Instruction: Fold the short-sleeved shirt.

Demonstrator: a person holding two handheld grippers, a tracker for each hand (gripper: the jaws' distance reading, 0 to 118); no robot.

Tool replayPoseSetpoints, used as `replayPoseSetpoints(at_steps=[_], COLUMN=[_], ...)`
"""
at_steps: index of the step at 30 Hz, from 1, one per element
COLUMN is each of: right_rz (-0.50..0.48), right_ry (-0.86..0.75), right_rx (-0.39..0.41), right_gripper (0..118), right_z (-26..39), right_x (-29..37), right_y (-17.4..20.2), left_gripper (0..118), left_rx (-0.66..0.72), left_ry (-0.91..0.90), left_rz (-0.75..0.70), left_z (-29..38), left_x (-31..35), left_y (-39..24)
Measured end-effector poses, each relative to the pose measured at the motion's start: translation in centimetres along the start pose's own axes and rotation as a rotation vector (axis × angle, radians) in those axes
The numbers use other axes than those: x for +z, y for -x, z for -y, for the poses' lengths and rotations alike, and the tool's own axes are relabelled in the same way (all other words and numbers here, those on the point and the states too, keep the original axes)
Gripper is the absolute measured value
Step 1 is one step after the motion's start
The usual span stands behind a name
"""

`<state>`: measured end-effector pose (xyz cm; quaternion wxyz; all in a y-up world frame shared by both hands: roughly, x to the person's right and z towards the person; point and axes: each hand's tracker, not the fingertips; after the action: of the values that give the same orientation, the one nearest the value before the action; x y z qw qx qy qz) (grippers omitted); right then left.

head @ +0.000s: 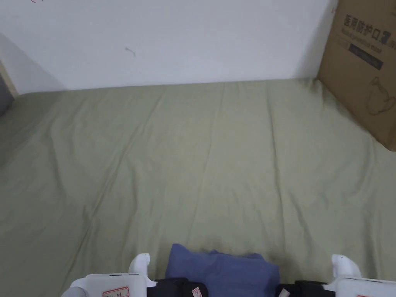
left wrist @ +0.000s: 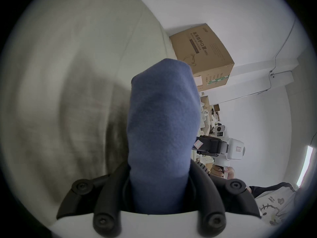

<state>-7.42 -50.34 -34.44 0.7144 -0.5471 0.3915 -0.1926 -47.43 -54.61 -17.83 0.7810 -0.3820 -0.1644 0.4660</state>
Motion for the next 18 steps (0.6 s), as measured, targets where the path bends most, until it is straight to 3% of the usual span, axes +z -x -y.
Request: replayPoseSetpoints(at_steps=[3,11,14,18], right_rz=[-0.042,-0.054,-0.029,0.005], right_ry=[-0.049,-0.097,-0.085,-0.044], right_rx=[0.03,0.096,0.133,0.151], right_gripper=[1,1,1,1], right_z=[-0.5,-0.2,0.1,0.4], right_x=[2.0,4.9,4.4,2.9], right_y=[2.0,6.8,7.7,8.4], left_gripper=[24,24,24,24], left_rx=[-0.035,-0.06,-0.109,-0.017], left_ry=[-0.044,-0.086,-0.079,-0.105], left_rz=[-0.012,-0.412,-0.625,-0.841], left_z=[-1.3,-6.4,-7.5,-8.9], left_x=[5.6,24.2,30.1,35.1], left_y=[-0.5,2.4,3.5,5.7])
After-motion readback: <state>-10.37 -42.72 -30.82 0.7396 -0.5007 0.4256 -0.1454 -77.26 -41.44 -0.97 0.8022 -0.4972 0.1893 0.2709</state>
